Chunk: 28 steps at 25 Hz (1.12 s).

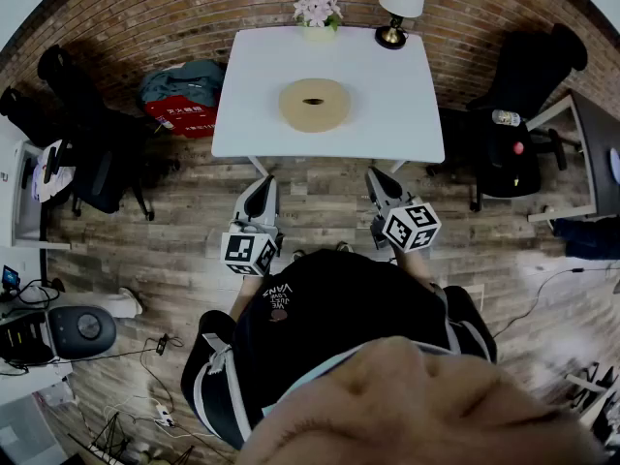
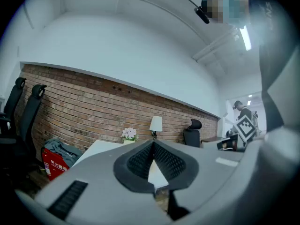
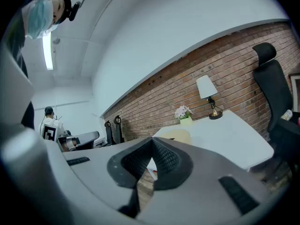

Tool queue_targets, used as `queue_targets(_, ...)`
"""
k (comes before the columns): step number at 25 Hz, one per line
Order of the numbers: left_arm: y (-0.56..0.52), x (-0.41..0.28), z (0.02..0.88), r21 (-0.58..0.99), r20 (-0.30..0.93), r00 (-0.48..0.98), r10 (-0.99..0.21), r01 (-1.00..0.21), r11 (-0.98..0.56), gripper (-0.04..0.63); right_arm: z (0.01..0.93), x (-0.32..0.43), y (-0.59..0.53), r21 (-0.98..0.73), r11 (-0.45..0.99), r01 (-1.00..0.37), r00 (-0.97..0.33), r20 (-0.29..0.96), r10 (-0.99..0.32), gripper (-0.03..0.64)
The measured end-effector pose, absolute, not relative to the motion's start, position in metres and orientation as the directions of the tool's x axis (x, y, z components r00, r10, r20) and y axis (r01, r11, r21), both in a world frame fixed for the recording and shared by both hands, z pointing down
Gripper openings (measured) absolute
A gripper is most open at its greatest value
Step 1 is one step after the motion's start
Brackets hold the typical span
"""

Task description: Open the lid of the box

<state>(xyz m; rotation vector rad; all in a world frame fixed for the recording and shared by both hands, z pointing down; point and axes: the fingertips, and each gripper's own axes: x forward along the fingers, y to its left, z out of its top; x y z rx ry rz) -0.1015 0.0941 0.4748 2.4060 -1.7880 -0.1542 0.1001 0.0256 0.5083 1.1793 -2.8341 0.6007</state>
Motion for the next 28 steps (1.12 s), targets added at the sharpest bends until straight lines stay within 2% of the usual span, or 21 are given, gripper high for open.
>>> queue_targets(21, 0.083, -0.052, 0.501, 0.194, 0.05, 0.203, -0.978, -0.963, -0.19, 0.009, 0.53, 0.136, 0.003, -0.374, 0.694, -0.615, -0.784, 0.194, -0.589, 0.004)
queue_targets(28, 0.077, -0.044, 0.508, 0.206, 0.07, 0.216, -0.974, -0.958, -0.198, 0.009, 0.538, 0.136, -0.004, -0.394, 0.684, -0.614, -0.785, 0.214, -0.581, 0.005)
